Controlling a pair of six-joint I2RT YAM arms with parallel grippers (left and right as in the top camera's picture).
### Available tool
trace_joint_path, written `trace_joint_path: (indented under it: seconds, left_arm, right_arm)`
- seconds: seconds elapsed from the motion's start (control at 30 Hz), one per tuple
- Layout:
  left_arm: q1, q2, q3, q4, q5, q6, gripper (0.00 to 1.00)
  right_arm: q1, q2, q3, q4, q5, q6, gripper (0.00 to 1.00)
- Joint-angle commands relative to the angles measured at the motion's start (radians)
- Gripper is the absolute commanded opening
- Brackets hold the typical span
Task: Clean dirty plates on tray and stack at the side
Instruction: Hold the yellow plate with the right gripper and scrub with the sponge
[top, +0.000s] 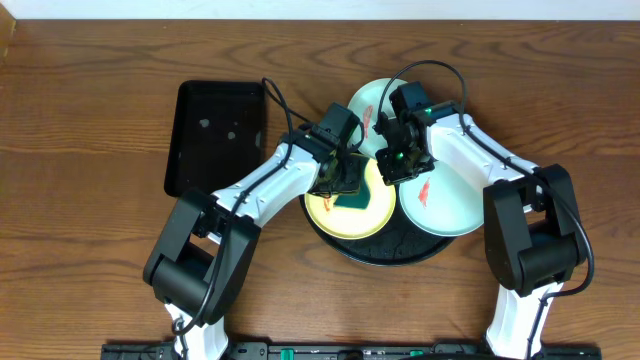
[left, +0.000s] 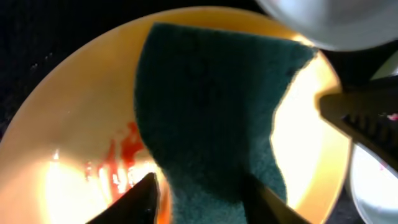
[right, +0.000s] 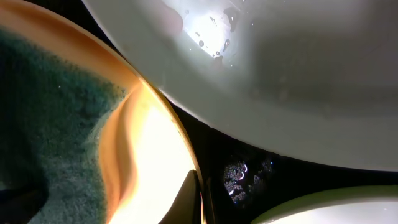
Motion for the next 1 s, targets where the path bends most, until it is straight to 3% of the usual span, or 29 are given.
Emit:
trace_joint_path:
  seconds: [0.0, 0.17, 0.5, 0.63, 0.97]
  left_arm:
    - [-0.002, 0.019, -0.024, -0.004, -0.028, 0.012, 0.52]
    - [-0.002, 0.02, -0.024, 0.0, -0.028, 0.013, 0.48]
    - [-0.002, 0.021, -0.024, 0.0, -0.028, 0.012, 0.08]
    - [0.0, 0.021, -0.024, -0.001, -0.051, 0.012, 0.08]
    - [0.018, 0.021, -0.024, -0.11, -0.32, 0.006, 0.08]
  right_arm:
    - [0.014, 0.006, -0.005, 0.0, 0.006, 0.017, 0.01]
    - [0.014, 0.006, -0.005, 0.0, 0.006, 0.017, 0.01]
    - [0.014, 0.006, -0.005, -0.001, 0.006, 0.017, 0.01]
    - [0.014, 0.006, -0.005, -0.003, 0.006, 0.017, 0.01]
    - [0.014, 0.006, -0.005, -0.01, 0.007, 0.017, 0.01]
